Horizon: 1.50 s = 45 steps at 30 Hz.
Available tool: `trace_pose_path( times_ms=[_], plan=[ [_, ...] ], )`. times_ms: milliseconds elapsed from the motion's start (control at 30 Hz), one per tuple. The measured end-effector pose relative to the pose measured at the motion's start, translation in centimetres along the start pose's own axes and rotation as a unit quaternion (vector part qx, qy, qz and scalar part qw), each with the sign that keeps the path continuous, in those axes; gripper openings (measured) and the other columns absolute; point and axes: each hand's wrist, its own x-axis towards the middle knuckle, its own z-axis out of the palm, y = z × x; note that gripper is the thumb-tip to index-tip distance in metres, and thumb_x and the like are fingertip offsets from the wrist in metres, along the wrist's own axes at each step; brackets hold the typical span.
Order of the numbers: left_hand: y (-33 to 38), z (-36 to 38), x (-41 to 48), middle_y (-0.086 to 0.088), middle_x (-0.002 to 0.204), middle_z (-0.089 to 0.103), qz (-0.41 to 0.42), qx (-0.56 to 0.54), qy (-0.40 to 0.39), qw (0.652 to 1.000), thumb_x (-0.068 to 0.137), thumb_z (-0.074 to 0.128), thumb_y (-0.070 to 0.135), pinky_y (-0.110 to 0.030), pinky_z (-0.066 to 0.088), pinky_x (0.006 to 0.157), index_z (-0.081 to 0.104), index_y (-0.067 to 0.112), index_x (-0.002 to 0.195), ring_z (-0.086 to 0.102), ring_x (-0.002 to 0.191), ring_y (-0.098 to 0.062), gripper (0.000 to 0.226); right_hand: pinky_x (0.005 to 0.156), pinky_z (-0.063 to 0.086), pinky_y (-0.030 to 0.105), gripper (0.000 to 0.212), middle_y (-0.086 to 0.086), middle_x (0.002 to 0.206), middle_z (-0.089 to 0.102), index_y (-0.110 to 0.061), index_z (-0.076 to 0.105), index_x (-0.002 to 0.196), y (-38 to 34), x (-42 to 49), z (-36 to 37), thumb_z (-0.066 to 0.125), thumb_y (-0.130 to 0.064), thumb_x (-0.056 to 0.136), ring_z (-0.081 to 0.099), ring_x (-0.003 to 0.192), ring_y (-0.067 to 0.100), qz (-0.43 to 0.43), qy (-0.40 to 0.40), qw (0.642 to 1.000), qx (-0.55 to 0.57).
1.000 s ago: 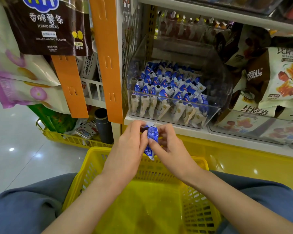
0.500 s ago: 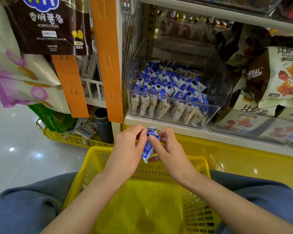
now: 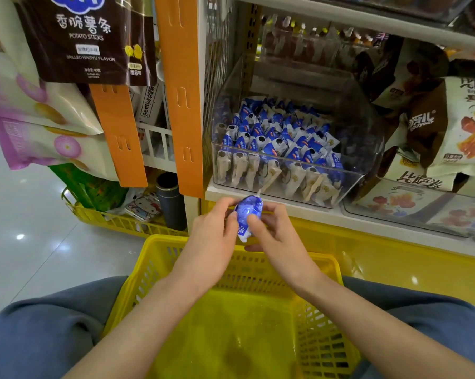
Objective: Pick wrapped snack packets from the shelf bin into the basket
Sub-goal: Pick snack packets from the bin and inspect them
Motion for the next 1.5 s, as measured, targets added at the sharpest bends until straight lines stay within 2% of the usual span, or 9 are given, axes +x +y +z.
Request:
trace_pose_path(
  times_ms=[100, 267, 500, 667, 867, 1033, 1233, 1400, 1500],
  plan=[
    [0.1, -0.6, 0.6, 0.019, 0.08, 0.059, -0.024, -0.039, -0.006, 0.999, 0.098, 0.041, 0.014, -0.005, 0.041, 0.063, 0.058, 0.021, 0.108, 0.057, 0.072, 0.009, 0.021, 0.082, 0.055, 0.03, 0.033, -0.005, 0.111, 0.062, -0.029, 0.044, 0.113, -0.2, -0.4, 0.2, 0.062, -0.021, 0.086, 0.064, 0.094, 0.007, -0.018, -0.02, 1.0, -0.014],
    [0.4, -1.0, 1.1, -0.007, 0.098, 0.068, -0.117, -0.166, -0.045, 0.978, 0.099, 0.038, 0.014, -0.046, 0.051, 0.087, 0.062, 0.014, 0.108, 0.064, 0.094, -0.026, 0.026, 0.08, 0.055, 0.034, 0.042, -0.01, 0.106, 0.06, -0.031, 0.042, 0.111, -0.7, -0.4, 0.1, 0.07, -0.026, 0.08, 0.061, 0.087, 0.008, -0.014, 0.013, 0.999, -0.047],
    [1.4, -0.6, 0.7, 0.012, 0.091, 0.07, -0.158, -0.264, -0.139, 0.941, 0.094, 0.047, 0.033, -0.007, 0.048, 0.063, 0.059, 0.029, 0.103, 0.064, 0.081, 0.005, 0.016, 0.061, 0.042, 0.002, 0.047, -0.017, 0.097, 0.056, -0.023, 0.042, 0.115, -0.9, -0.1, -0.2, 0.072, -0.022, 0.079, 0.057, 0.074, -0.014, -0.027, 0.056, 0.995, -0.079],
    [1.3, -0.5, 0.6, -0.004, 0.091, 0.068, -0.17, -0.242, -0.088, 0.951, 0.089, 0.059, 0.018, -0.022, 0.05, 0.065, 0.058, 0.013, 0.11, 0.061, 0.074, -0.009, 0.022, 0.069, 0.041, 0.006, 0.06, -0.019, 0.101, 0.057, -0.027, 0.046, 0.115, -0.9, 0.1, -0.5, 0.081, -0.023, 0.066, 0.051, 0.081, -0.012, -0.051, 0.026, 0.989, -0.135],
    [1.4, -0.9, 1.1, 0.003, 0.102, 0.069, -0.145, -0.28, -0.072, 0.946, 0.091, 0.057, 0.016, -0.01, 0.05, 0.066, 0.057, 0.018, 0.116, 0.065, 0.087, -0.001, 0.025, 0.077, 0.044, 0.009, 0.05, -0.01, 0.097, 0.063, -0.029, 0.053, 0.103, -2.4, 0.9, -1.8, 0.078, -0.004, 0.068, 0.057, 0.087, 0.001, -0.072, 0.017, 0.99, -0.12],
    [1.9, -1.5, 1.7, 0.007, 0.097, 0.067, -0.129, -0.316, -0.026, 0.94, 0.09, 0.057, 0.021, -0.004, 0.044, 0.056, 0.055, 0.031, 0.105, 0.061, 0.071, 0.012, 0.018, 0.081, 0.048, 0.011, 0.035, -0.008, 0.1, 0.066, -0.024, 0.058, 0.103, -4.3, 1.2, -3.2, 0.062, 0.004, 0.082, 0.063, 0.091, -0.003, -0.117, -0.001, 0.987, -0.107],
    [2.2, -2.2, 2.6, 0.0, 0.107, 0.065, -0.134, -0.34, 0.037, 0.93, 0.09, 0.058, 0.023, -0.013, 0.052, 0.062, 0.053, 0.022, 0.116, 0.065, 0.088, -0.009, 0.027, 0.066, 0.055, 0.016, 0.015, 0.0, 0.104, 0.066, -0.022, 0.063, 0.099, -7.7, 6.0, -7.7, 0.055, -0.011, 0.091, 0.065, 0.089, 0.007, -0.087, 0.128, 0.969, -0.194],
    [2.6, -2.5, 2.8, 0.001, 0.108, 0.064, -0.12, -0.365, 0.039, 0.922, 0.09, 0.057, 0.019, -0.019, 0.056, 0.067, 0.053, 0.02, 0.118, 0.063, 0.092, -0.009, 0.029, 0.057, 0.047, 0.013, 0.011, -0.009, 0.079, 0.063, -0.03, 0.063, 0.079, -9.3, 9.7, -8.5, 0.059, -0.028, 0.09, 0.058, 0.066, 0.001, -0.08, 0.147, 0.901, -0.4],
    [2.7, -2.7, 3.0, 0.002, 0.108, 0.063, -0.123, -0.366, 0.04, 0.922, 0.09, 0.057, 0.022, -0.023, 0.056, 0.072, 0.052, 0.024, 0.115, 0.062, 0.093, -0.009, 0.026, 0.056, 0.044, 0.021, 0.021, 0.001, 0.08, 0.064, -0.016, 0.065, 0.079, -9.4, 11.5, -8.5, 0.055, -0.029, 0.091, 0.056, 0.065, 0.008, 0.005, 0.125, 0.859, -0.496]
  ],
)
